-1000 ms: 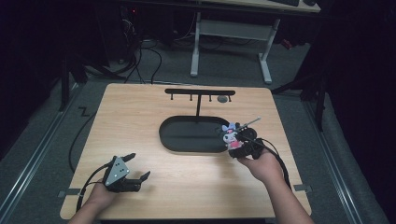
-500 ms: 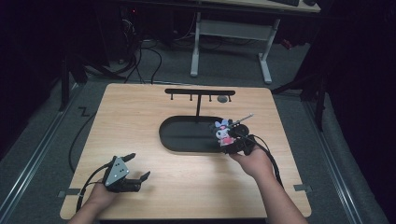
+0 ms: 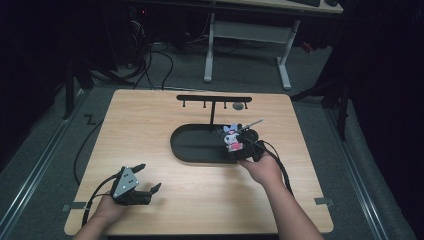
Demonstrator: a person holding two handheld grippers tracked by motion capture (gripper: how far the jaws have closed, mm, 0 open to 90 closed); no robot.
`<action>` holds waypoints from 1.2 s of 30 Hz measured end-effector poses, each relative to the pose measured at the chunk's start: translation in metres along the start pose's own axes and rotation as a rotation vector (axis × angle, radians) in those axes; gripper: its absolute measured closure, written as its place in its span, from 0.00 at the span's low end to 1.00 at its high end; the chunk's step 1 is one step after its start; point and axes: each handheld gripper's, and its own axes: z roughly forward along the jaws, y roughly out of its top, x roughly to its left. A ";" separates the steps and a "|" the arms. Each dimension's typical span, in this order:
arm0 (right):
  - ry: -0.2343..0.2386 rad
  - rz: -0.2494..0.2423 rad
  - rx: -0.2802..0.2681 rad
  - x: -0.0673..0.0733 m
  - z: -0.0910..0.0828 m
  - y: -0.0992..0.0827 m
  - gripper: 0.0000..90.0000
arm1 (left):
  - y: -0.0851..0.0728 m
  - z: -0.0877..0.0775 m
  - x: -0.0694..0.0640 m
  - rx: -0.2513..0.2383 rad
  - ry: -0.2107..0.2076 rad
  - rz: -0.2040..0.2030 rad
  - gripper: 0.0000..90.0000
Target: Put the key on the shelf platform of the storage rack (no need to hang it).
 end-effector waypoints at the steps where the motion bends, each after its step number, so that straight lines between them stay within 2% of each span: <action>1: -0.002 -0.004 0.000 0.001 0.003 0.000 0.54 | 0.000 0.001 0.001 0.004 0.002 -0.008 0.17; 4: 0.008 -0.009 0.003 0.001 0.006 0.002 0.54 | 0.001 0.002 0.002 0.007 0.004 -0.016 0.17; 9: 0.016 0.000 -0.018 -0.002 0.009 0.007 0.54 | 0.001 0.002 0.000 0.016 0.006 0.003 0.17; 17: 0.027 0.019 -0.025 -0.004 0.016 0.013 0.54 | -0.001 -0.002 -0.001 -0.005 0.003 0.006 0.17; 23: 0.025 0.038 -0.012 -0.004 0.034 0.021 0.54 | -0.002 -0.005 -0.001 -0.023 0.004 0.009 0.17; 31: 0.017 0.035 -0.009 -0.001 0.042 0.026 0.54 | -0.002 -0.004 -0.001 -0.020 0.002 0.010 0.17; 36: 0.011 0.028 0.016 0.002 0.048 0.026 0.54 | -0.002 -0.004 -0.001 -0.018 0.001 0.006 0.17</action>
